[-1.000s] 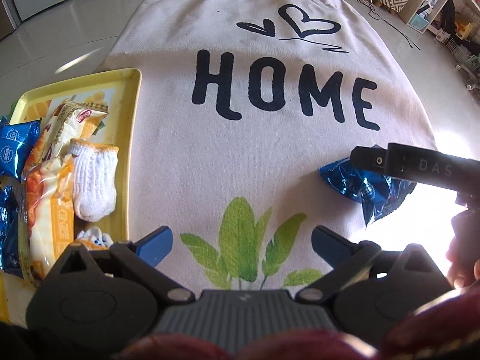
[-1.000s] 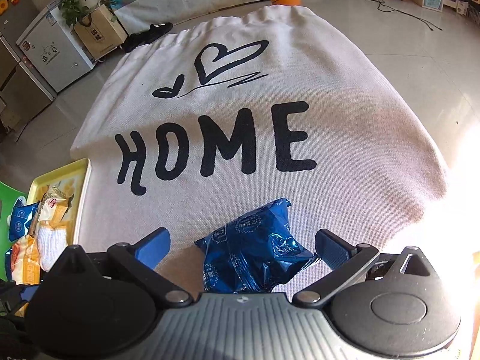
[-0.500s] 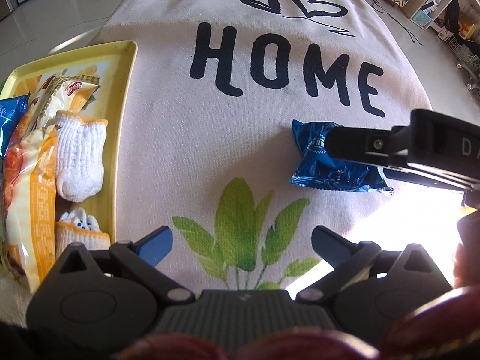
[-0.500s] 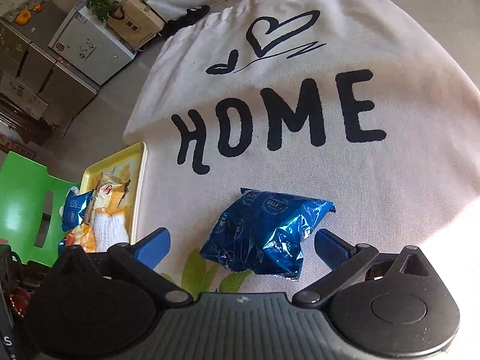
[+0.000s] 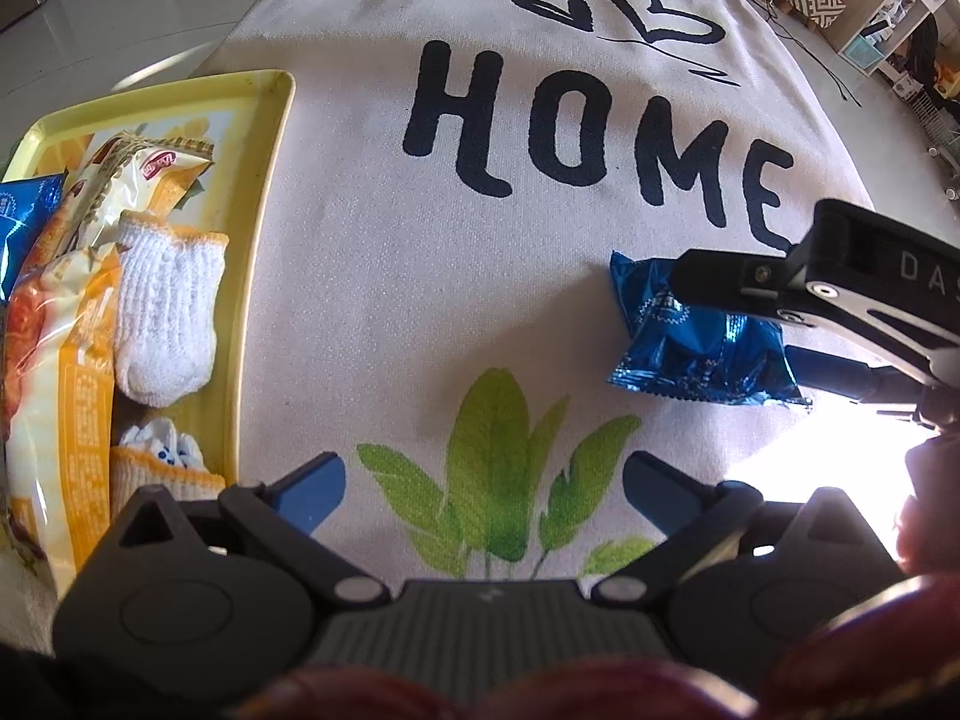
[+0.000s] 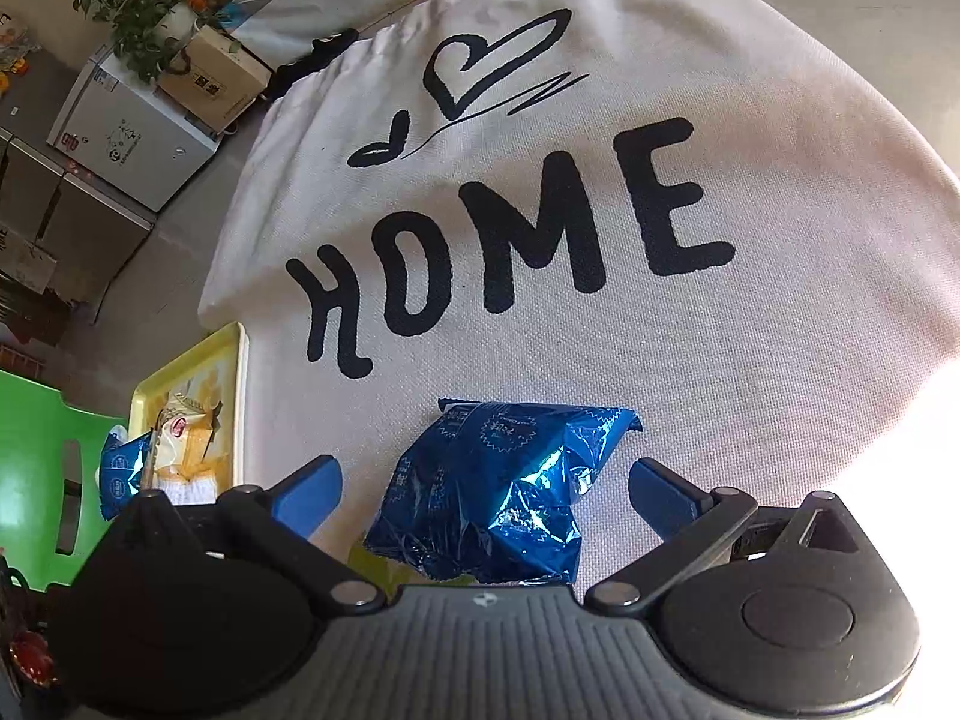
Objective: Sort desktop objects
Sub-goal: 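Close the right gripper on the blue foil packet, then carry the blue packet with the right gripper over the yellow tray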
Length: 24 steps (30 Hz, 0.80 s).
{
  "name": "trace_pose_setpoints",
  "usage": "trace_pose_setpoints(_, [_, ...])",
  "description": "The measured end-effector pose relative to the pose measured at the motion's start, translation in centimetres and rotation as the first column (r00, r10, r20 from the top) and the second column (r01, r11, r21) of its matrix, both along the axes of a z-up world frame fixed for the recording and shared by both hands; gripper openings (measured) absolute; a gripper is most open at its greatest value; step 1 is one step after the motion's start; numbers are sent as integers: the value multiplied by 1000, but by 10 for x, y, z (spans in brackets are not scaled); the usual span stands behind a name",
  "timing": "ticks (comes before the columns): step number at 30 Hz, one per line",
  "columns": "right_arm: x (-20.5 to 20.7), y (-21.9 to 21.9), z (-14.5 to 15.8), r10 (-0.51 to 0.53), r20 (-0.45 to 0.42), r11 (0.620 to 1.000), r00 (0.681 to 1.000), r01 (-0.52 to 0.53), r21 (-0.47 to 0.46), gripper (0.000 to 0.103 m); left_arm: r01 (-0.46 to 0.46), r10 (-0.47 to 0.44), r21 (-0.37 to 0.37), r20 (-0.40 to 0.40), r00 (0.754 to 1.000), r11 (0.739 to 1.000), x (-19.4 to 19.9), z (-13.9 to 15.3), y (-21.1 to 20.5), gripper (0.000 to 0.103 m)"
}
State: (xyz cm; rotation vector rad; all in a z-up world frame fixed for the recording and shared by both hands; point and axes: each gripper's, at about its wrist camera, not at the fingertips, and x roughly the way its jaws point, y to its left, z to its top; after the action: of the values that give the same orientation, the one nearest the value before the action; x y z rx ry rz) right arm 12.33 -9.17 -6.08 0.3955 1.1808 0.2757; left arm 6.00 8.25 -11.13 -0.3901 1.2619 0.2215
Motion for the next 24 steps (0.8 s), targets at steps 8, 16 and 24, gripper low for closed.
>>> trace_pose_setpoints(8, [3,18,-8,24,8,998,1000,-23,-65,103,-2,1,88,1,1000,996,2,2,9,102])
trace_pose_setpoints(16, [-2,44,-16,71,40,981,997,-63,-183,84,13,-19,158,37,999,987,1,6,14,102])
trace_pose_setpoints(24, [-8,63,4,50,75,996,996,-43,-84,76,-9,-3,139,81,997,990,-8,25,26,96])
